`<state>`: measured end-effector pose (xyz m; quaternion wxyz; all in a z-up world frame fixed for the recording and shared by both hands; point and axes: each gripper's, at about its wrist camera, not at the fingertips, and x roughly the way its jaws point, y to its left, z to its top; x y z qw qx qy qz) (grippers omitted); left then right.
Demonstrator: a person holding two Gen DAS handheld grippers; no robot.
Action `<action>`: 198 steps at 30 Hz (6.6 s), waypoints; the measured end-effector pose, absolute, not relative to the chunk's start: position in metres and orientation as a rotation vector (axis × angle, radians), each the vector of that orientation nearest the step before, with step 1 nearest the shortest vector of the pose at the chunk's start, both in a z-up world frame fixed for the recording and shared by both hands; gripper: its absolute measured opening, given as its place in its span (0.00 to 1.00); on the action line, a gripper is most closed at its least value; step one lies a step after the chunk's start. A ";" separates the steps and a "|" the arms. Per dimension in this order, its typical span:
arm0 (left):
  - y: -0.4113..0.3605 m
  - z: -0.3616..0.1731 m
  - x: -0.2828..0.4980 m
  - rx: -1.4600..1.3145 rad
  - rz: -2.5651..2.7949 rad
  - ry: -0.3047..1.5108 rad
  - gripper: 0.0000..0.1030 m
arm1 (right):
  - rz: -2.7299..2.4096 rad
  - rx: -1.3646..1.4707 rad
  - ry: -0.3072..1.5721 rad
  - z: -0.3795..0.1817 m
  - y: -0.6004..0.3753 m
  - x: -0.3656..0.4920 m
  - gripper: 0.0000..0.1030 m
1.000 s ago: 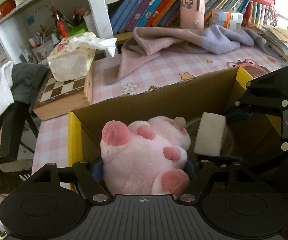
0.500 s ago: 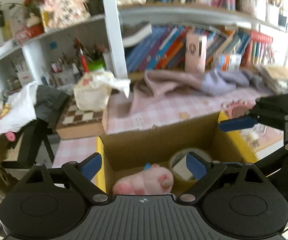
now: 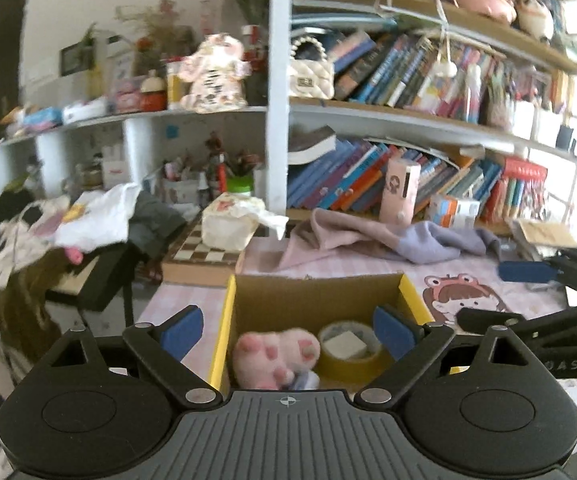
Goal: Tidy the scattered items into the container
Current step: 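Open both grippers and lift them out of the yellow box, then move both tools across the mat toward the card box and white charger, then grasp the white charger with the right gripper while the left grasps the card box, then carry the card box and white charger together over the yellow box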
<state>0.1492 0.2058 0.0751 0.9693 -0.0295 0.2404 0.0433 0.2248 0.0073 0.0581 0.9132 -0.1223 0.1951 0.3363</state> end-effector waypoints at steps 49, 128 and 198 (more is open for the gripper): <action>0.074 -0.014 0.072 -0.005 -0.167 0.768 0.94 | 0.377 -0.269 0.651 -0.007 -0.101 0.086 0.83; -0.055 -0.073 0.369 0.077 0.067 0.934 0.71 | 0.692 -0.110 0.815 -0.084 -0.176 0.460 0.35; -0.047 0.001 0.287 -0.108 -0.251 0.786 0.27 | 0.507 -0.039 0.801 -0.019 -0.254 0.327 0.35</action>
